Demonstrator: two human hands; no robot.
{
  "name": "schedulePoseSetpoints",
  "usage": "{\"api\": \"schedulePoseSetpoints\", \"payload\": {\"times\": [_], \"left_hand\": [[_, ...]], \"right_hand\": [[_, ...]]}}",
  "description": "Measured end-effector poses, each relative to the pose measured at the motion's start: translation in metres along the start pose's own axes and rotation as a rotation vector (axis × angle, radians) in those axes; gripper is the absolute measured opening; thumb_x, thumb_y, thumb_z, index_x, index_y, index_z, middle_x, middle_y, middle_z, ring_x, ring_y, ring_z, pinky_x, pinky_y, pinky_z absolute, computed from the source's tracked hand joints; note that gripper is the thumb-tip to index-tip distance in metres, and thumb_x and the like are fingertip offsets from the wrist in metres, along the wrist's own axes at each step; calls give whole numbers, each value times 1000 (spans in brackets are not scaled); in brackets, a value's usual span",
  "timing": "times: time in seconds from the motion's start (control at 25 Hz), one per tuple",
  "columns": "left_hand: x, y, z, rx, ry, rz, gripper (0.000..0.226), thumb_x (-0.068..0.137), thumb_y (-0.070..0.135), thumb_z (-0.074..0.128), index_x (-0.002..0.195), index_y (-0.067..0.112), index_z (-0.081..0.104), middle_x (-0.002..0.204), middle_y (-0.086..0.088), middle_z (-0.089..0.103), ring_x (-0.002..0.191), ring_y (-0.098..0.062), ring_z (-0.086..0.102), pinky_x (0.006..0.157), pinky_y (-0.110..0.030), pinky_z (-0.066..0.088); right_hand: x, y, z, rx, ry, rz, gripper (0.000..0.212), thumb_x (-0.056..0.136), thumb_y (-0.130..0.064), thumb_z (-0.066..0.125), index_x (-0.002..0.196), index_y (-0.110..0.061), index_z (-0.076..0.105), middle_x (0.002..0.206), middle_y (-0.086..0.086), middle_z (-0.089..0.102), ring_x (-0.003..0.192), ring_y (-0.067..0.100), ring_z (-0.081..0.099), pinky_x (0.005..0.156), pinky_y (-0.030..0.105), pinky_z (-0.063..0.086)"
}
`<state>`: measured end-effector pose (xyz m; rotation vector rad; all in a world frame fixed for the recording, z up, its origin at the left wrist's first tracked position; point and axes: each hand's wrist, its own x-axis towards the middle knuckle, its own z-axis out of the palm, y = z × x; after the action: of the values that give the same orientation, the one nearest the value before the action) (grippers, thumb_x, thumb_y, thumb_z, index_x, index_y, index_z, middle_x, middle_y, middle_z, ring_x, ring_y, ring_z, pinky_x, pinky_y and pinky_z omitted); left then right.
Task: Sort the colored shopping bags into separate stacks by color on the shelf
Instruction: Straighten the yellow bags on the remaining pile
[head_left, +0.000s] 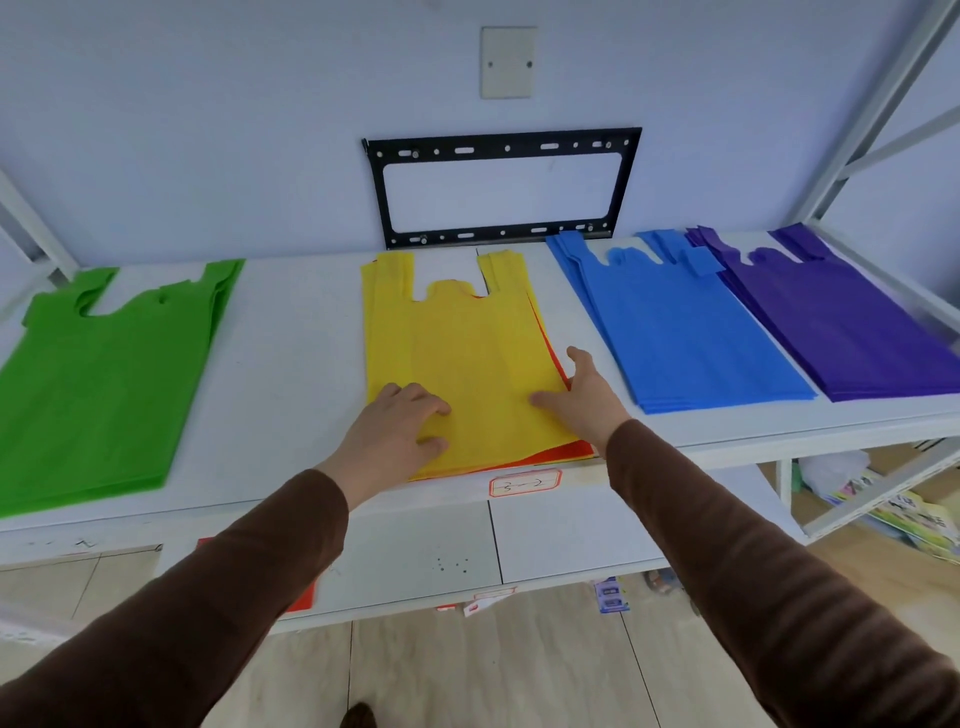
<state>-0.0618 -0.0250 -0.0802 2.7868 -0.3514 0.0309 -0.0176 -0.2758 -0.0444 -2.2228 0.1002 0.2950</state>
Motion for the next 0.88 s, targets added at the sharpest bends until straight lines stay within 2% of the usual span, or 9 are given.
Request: {"api": "schedulePoseSetpoints", "payload": {"times": [0.12, 0.2, 0.28, 0.4, 0.52, 0.6, 0.68, 0.76, 0.88], "left_hand": [[2, -3, -4, -152, 9, -41, 38, 86, 37, 66, 123, 30, 60, 123, 7, 54, 113, -17, 44, 100, -34, 40], [5, -11, -16, -342, 197, -215, 35, 87, 39, 65, 119, 25, 62, 118, -1, 56, 107, -21, 52, 97, -38, 43], [6, -20, -35, -532, 329, -455, 41, 91, 47, 57, 120, 18, 54, 109, -9, 58, 89, -25, 60, 86, -42, 51], [2, -19, -53, -1130, 144, -765, 48, 96, 56, 44, 121, 16, 39, 97, -18, 64, 69, -28, 65, 66, -39, 56], [7, -8, -55, -1707, -43, -761, 43, 97, 54, 43, 125, 21, 46, 109, -18, 68, 89, -34, 70, 75, -42, 58], [21, -8, -47, -1753, -34, -686, 60, 97, 45, 51, 150, 29, 28, 133, -4, 58, 102, -28, 68, 80, -44, 58], [36, -13, -38, -1610, 16, -651, 89, 94, 28, 63, 154, 40, -2, 150, 3, 40, 116, -28, 61, 87, -48, 55], [45, -18, -31, -1422, -14, -623, 95, 90, 18, 67, 152, 46, 0, 157, 1, 32, 126, -30, 53, 94, -52, 51], [57, -21, -23, -1189, 19, -590, 80, 88, 24, 67, 151, 43, 21, 159, 0, 28, 137, -28, 42, 107, -49, 42]], "right_hand": [[-4, -7, -3, 352, -208, 68, 83, 90, -9, 65, 153, -32, 16, 136, 0, 43, 96, 27, 65, 65, 32, 60], [0, -15, -11, 697, -247, 112, 68, 93, 6, 52, 150, -27, 32, 134, 5, 45, 84, 21, 66, 62, 25, 59], [7, -23, -22, 956, -246, 187, 57, 95, 10, 44, 144, -20, 44, 124, 12, 53, 78, 17, 65, 62, 22, 59], [10, -24, -33, 1135, -272, 275, 51, 96, 10, 43, 139, -16, 50, 103, 12, 62, 67, 13, 68, 59, 22, 59], [-2, -11, -39, 1148, -349, 303, 49, 96, 10, 42, 136, -17, 53, 97, 12, 63, 64, 13, 68, 60, 23, 60], [-11, 4, -44, 969, -414, 273, 51, 95, 8, 43, 136, -22, 53, 106, 12, 61, 74, 18, 70, 63, 26, 61], [-18, 16, -46, 678, -468, 212, 52, 95, 1, 48, 138, -28, 51, 122, 6, 59, 95, 25, 69, 69, 31, 61], [-18, 19, -44, 545, -454, 166, 50, 95, -7, 53, 139, -30, 49, 126, 2, 61, 102, 25, 68, 74, 32, 60], [-9, 14, -34, 481, -350, 77, 51, 94, -12, 59, 141, -29, 45, 133, 5, 56, 106, 25, 64, 86, 37, 57]]}}
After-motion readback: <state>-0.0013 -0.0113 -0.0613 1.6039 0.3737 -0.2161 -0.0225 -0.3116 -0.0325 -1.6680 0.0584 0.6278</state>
